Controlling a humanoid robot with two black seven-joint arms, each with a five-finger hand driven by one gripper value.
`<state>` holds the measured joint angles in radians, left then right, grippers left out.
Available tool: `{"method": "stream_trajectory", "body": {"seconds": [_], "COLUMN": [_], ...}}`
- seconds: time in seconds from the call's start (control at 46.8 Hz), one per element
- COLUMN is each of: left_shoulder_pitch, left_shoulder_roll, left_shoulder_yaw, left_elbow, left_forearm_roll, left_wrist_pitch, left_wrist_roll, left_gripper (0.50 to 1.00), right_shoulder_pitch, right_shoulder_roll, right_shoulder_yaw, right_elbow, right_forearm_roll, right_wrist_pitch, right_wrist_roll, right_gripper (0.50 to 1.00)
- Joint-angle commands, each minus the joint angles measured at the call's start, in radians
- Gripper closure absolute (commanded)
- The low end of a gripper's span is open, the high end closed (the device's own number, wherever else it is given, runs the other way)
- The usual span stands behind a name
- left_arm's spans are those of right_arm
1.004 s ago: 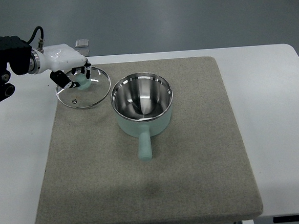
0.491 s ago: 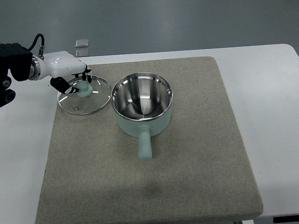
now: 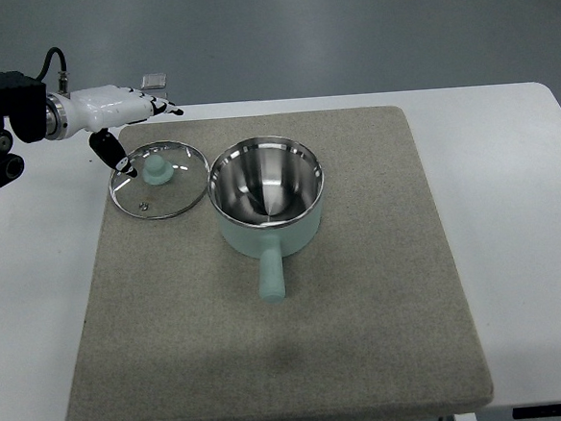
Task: Place lid left of pot with left hand
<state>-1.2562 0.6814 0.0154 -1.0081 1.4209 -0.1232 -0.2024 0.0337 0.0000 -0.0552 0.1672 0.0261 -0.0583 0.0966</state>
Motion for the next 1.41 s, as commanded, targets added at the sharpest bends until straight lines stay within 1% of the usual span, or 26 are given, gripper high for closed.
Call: {"method": "stream_trajectory", "body": {"seconds": [0.0, 0.085, 0.192, 0.32, 0.47, 0.811, 0.961, 1.046, 1.153, 1.324, 1.388], "left_shoulder_pitch": [0.0, 0.0, 0.001, 0.008, 0.052, 0.098, 0.162, 0.23, 0.288, 0.325, 0.328], "left_shoulder_roll": [0.0, 0.0, -0.008, -0.034, -0.065, -0.069, -0.071, -0.082, -0.12, -0.129, -0.131], "left_shoulder_yaw": [0.0, 0.0, 0.0, 0.0, -0.005, -0.009, -0.074, -0.161, -0.281, -0.357, -0.382], "left_elbow": [0.023, 0.048, 0.074, 0.12, 0.16, 0.167, 0.197, 0.213, 0.239, 0.247, 0.249], "left_forearm_roll": [-0.172, -0.342, -0.493, -0.58, -0.66, -1.056, -1.217, -1.249, -1.241, -1.254, -1.264], "left_wrist_pitch": [0.0, 0.0, 0.0, -0.001, 0.0, -0.001, -0.003, -0.003, -0.006, -0.027, -0.05], "left_wrist_roll": [-0.002, -0.002, 0.0, 0.0, 0.0, 0.0, 0.0, 0.0, 0.0, 0.0, 0.0], "left_gripper": [0.504, 0.504, 0.504, 0.504, 0.504, 0.504, 0.504, 0.504, 0.504, 0.504, 0.504], "right_shoulder_pitch": [0.0, 0.0, 0.0, 0.0, 0.0, 0.0, 0.002, 0.0, 0.0, 0.0, 0.0], "right_shoulder_roll": [0.0, 0.0, 0.0, 0.0, 0.0, 0.0, 0.0, 0.0, 0.0, 0.0, 0.0], "right_shoulder_yaw": [0.0, 0.0, 0.0, 0.0, 0.0, 0.0, 0.0, 0.0, 0.0, 0.0, 0.0], "right_elbow": [0.0, 0.0, 0.0, 0.0, 0.0, 0.0, 0.0, 0.0, 0.0, 0.0, 0.0], "right_forearm_roll": [0.0, 0.0, 0.0, 0.0, 0.0, 0.0, 0.0, 0.0, 0.0, 0.0, 0.0], "right_wrist_pitch": [0.0, 0.0, 0.0, 0.0, 0.0, 0.0, 0.0, 0.0, 0.0, 0.0, 0.0], "right_wrist_roll": [0.0, 0.0, 0.0, 0.0, 0.0, 0.0, 0.0, 0.0, 0.0, 0.0, 0.0], "right_gripper": [0.576, 0.576, 0.576, 0.576, 0.576, 0.576, 0.576, 0.576, 0.576, 0.576, 0.576]}}
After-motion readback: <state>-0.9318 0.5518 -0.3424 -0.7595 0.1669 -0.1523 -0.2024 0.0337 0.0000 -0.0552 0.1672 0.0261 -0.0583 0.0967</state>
